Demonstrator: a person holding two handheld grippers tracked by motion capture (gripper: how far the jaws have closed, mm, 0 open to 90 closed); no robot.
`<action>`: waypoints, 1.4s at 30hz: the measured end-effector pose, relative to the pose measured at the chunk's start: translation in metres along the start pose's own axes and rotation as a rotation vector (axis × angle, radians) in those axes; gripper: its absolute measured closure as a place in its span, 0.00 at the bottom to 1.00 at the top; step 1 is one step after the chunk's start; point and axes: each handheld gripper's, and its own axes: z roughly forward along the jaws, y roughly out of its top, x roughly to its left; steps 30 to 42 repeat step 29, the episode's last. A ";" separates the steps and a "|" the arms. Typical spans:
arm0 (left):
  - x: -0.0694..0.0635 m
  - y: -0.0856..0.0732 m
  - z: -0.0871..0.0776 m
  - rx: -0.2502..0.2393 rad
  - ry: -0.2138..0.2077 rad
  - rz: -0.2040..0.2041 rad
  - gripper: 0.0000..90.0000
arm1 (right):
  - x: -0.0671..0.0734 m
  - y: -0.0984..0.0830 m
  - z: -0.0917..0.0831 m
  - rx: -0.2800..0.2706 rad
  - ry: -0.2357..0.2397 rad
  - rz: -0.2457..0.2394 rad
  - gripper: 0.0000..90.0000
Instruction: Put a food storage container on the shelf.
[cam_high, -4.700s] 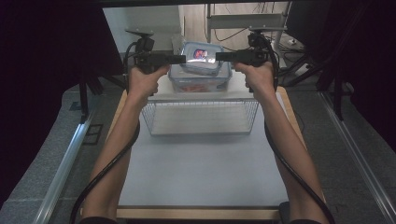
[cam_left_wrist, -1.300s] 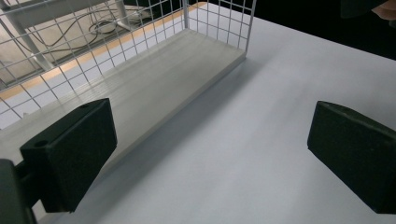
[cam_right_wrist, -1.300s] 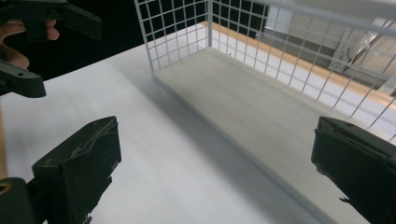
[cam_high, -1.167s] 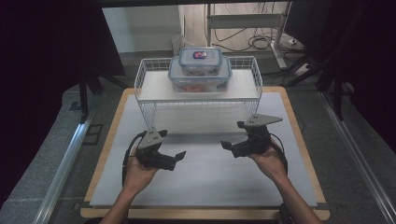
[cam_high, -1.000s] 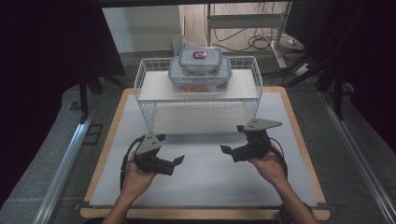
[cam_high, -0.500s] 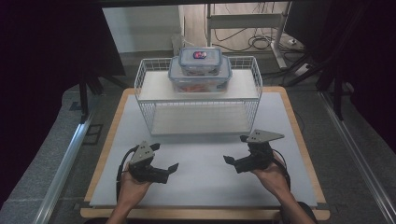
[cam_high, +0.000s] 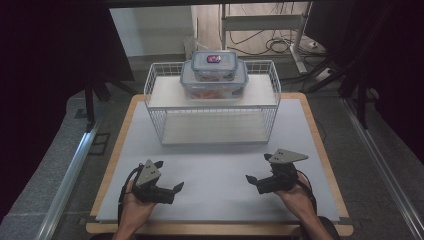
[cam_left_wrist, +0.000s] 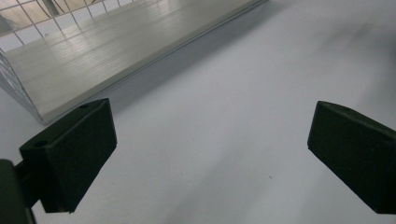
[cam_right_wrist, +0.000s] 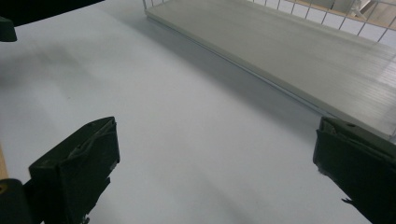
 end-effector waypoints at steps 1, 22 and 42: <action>0.000 -0.001 0.000 0.004 0.001 0.002 0.01 | 0.000 -0.002 0.000 0.001 -0.001 0.000 0.00; 0.004 -0.025 0.010 0.106 -0.014 -0.063 0.01 | 0.001 -0.031 0.002 0.107 -0.022 0.030 0.00; 0.006 -0.026 0.012 0.124 -0.012 -0.071 0.01 | 0.001 -0.035 0.006 0.138 -0.019 0.028 0.00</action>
